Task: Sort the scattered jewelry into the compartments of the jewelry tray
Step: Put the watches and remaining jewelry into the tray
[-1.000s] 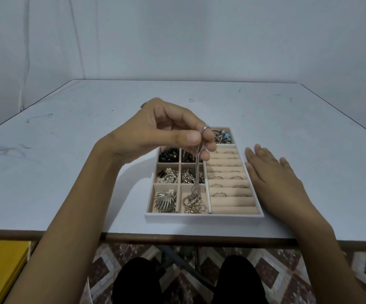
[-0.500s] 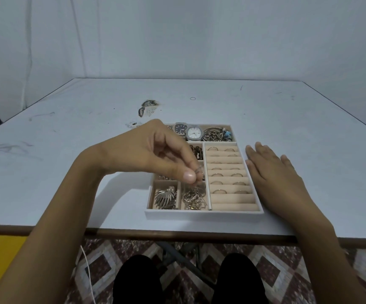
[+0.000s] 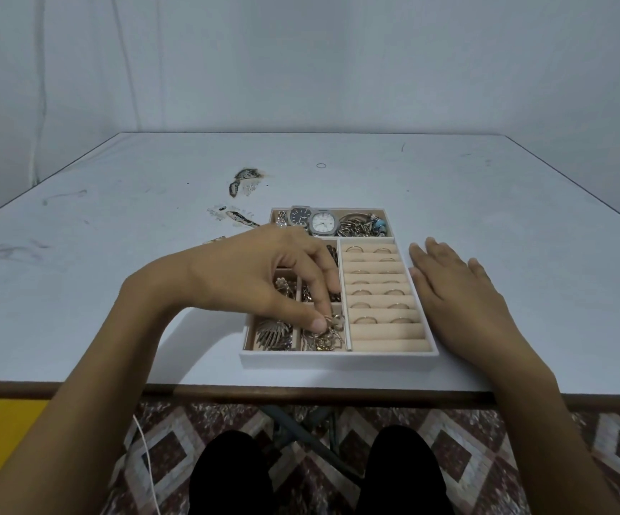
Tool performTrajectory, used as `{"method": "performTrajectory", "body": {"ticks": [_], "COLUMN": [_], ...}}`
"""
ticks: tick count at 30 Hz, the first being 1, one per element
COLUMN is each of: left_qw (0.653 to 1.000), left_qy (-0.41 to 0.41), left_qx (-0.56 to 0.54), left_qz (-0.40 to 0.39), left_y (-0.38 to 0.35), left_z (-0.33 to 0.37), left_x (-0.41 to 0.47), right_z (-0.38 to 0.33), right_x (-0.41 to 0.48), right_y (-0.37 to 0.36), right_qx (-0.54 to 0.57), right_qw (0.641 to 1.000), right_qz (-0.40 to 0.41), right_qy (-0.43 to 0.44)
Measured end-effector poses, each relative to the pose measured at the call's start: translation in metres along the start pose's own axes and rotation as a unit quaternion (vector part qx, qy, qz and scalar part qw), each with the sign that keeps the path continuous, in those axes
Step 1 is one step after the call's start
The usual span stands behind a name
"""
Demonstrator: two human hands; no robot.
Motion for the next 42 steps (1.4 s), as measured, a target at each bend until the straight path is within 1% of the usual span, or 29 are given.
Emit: {"method": "performTrajectory", "body": {"ticks": [4, 6, 8, 9, 12, 14, 15, 16, 18, 19, 21, 24, 29, 32, 37, 40, 42], "left_qw": [0.999, 0.999, 0.998, 0.995, 0.975, 0.956, 0.947, 0.94, 0.931, 0.928, 0.92, 0.909, 0.905, 0.904, 0.906, 0.908, 0.909], "left_qy": [0.002, -0.004, -0.006, -0.003, 0.042, 0.103, 0.146, 0.194, 0.273, 0.293, 0.306, 0.329, 0.334, 0.332, 0.32, 0.309, 0.304], "left_qx": [0.032, 0.031, 0.002, -0.01, -0.033, -0.044, -0.035, -0.014, 0.058, 0.101, 0.174, 0.217, 0.229, 0.232, 0.228, 0.228, 0.224], "left_qz": [0.023, 0.035, 0.067, 0.097, 0.214, 0.271, 0.284, 0.28, 0.233, 0.208, 0.175, 0.134, 0.131, 0.138, 0.155, 0.17, 0.177], "left_y": [0.001, 0.002, 0.006, 0.009, 0.021, 0.026, 0.028, 0.03, 0.031, 0.031, 0.027, 0.017, 0.014, 0.012, 0.012, 0.012, 0.012], "left_z": [-0.001, 0.0, -0.002, -0.006, -0.039, -0.069, -0.084, -0.098, -0.118, -0.123, -0.127, -0.128, -0.131, -0.132, -0.136, -0.139, -0.14], "left_x": [-0.001, -0.002, -0.003, -0.003, 0.002, 0.008, 0.011, 0.014, 0.017, 0.018, 0.02, 0.02, 0.019, 0.02, 0.019, 0.02, 0.02], "right_z": [0.0, 0.0, 0.001, 0.001, 0.001, 0.001, 0.001, 0.001, 0.002, 0.002, 0.003, 0.004, 0.013, 0.004, -0.032, -0.052, -0.064], "right_x": [0.0, 0.0, 0.0, 0.0, 0.0, 0.001, 0.001, 0.001, 0.002, 0.002, 0.003, 0.003, 0.04, 0.083, 0.168, 0.218, 0.245], "right_y": [0.0, 0.0, 0.0, -0.001, -0.001, -0.002, -0.002, -0.002, -0.002, -0.002, -0.002, 0.001, 0.018, 0.039, 0.058, 0.053, 0.044], "right_qx": [-0.003, -0.003, -0.003, -0.003, -0.01, -0.016, -0.019, -0.023, -0.035, -0.037, -0.034, -0.03, -0.028, 0.002, -0.002, 0.0, -0.012], "right_qw": [1.0, 1.0, 1.0, 1.0, 1.0, 1.0, 1.0, 1.0, 0.999, 0.999, 0.999, 0.999, 0.996, 0.994, 0.994, 0.995, 0.993], "right_qz": [-0.001, 0.001, 0.003, 0.003, 0.005, 0.006, 0.006, 0.005, 0.0, -0.003, -0.01, -0.018, -0.08, -0.087, -0.061, -0.028, -0.026], "right_qy": [0.0, 0.001, 0.001, 0.001, 0.002, 0.004, 0.004, 0.004, 0.006, 0.007, 0.012, 0.022, 0.033, 0.06, 0.09, 0.098, 0.116]}}
Point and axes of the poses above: each hand's wrist, its own x-axis towards the middle knuckle, its own y-axis out of the back of the hand, z = x × y, the point moved 2 cm from there along x, towards the middle knuckle, and after that the axes turned 4 degrees about -z, right-handed, at the moved point
